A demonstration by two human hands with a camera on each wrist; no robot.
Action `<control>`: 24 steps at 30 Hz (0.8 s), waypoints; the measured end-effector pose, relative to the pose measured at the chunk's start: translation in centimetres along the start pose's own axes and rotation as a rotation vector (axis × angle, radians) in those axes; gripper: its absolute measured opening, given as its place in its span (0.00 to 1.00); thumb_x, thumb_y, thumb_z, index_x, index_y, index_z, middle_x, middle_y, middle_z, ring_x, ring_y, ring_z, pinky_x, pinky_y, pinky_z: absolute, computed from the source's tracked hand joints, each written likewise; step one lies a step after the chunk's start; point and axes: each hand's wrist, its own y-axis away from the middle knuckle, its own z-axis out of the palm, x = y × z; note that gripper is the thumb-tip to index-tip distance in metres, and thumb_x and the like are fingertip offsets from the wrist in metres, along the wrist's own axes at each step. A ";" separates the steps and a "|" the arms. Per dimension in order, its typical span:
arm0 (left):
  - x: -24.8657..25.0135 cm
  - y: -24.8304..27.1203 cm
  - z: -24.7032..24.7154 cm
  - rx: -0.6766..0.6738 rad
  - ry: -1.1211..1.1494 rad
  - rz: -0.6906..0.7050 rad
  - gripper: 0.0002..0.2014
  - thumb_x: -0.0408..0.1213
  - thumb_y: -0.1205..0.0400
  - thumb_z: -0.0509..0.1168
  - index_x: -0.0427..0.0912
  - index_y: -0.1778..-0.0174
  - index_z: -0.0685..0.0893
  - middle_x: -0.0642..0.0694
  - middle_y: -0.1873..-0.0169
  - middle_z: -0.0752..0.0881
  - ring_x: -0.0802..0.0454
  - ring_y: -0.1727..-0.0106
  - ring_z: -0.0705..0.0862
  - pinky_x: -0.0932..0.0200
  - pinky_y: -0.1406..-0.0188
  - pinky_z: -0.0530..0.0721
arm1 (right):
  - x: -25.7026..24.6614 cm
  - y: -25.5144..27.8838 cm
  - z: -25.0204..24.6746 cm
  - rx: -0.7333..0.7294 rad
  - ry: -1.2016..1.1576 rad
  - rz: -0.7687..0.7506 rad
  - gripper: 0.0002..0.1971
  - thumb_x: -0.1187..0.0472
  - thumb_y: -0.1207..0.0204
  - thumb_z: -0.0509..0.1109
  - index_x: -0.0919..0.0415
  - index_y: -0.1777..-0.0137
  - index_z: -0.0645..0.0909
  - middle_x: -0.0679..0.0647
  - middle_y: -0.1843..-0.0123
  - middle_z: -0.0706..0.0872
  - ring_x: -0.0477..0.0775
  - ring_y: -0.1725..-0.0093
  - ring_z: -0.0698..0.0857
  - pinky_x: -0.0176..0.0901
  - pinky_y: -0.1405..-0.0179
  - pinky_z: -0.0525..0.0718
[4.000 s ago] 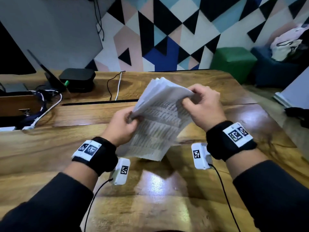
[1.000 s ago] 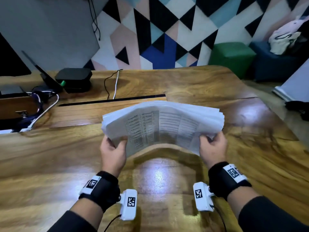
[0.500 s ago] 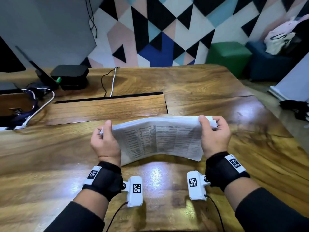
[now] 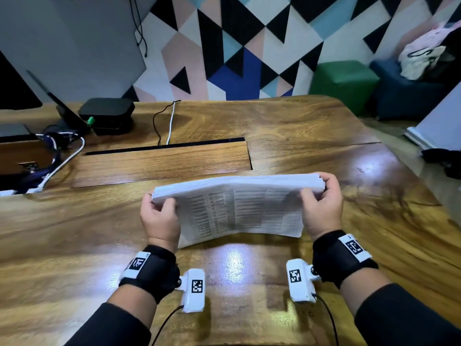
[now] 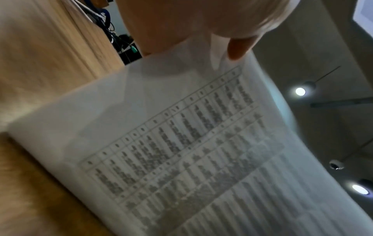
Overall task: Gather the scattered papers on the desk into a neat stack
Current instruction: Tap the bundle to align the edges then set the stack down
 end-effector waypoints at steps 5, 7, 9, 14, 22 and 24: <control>-2.6 0.8 -1.1 -0.022 -0.109 -0.106 0.16 0.17 0.26 0.66 0.46 0.63 0.81 0.62 0.75 0.89 0.73 0.71 0.83 0.72 0.64 0.82 | 0.9 0.9 -0.2 -0.037 0.053 0.091 0.18 0.78 0.28 0.66 0.51 0.61 0.79 0.44 0.64 0.83 0.27 0.70 0.81 0.33 0.62 0.79; -1.5 0.3 -0.4 -0.007 -0.080 -0.057 0.17 0.16 0.25 0.64 0.46 0.63 0.80 0.66 0.75 0.88 0.72 0.72 0.82 0.74 0.66 0.82 | -0.2 0.4 0.4 -0.008 0.005 0.063 0.20 0.79 0.27 0.64 0.50 0.63 0.78 0.44 0.65 0.83 0.26 0.71 0.80 0.26 0.65 0.79; 0.2 -0.5 0.1 0.016 -0.015 0.021 0.13 0.20 0.28 0.64 0.45 0.64 0.80 0.65 0.75 0.88 0.72 0.71 0.82 0.74 0.67 0.81 | -1.4 -0.3 0.6 0.030 -0.056 0.006 0.21 0.81 0.28 0.63 0.50 0.63 0.79 0.44 0.64 0.83 0.26 0.70 0.80 0.20 0.65 0.78; 0.9 0.0 -0.1 -0.005 -0.036 0.045 0.15 0.18 0.27 0.63 0.46 0.60 0.80 0.61 0.72 0.89 0.72 0.68 0.84 0.75 0.63 0.82 | 0.0 0.4 0.1 0.044 -0.041 0.037 0.12 0.72 0.33 0.67 0.54 0.59 0.80 0.35 0.70 0.87 0.26 0.69 0.81 0.22 0.62 0.79; 1.4 -0.8 0.6 0.121 0.020 -0.004 0.10 0.26 0.33 0.62 0.47 0.65 0.80 0.63 0.78 0.87 0.74 0.73 0.83 0.75 0.68 0.81 | -1.0 -0.6 1.0 0.023 -0.045 0.017 0.19 0.78 0.28 0.65 0.50 0.64 0.78 0.38 0.70 0.85 0.25 0.71 0.80 0.19 0.67 0.77; 1.7 -0.6 -0.1 0.111 0.013 0.038 0.11 0.25 0.32 0.62 0.46 0.63 0.80 0.68 0.76 0.88 0.74 0.70 0.83 0.76 0.66 0.81 | -1.1 -0.9 0.5 0.014 -0.061 -0.027 0.19 0.79 0.28 0.65 0.50 0.61 0.79 0.32 0.70 0.87 0.24 0.68 0.80 0.18 0.64 0.77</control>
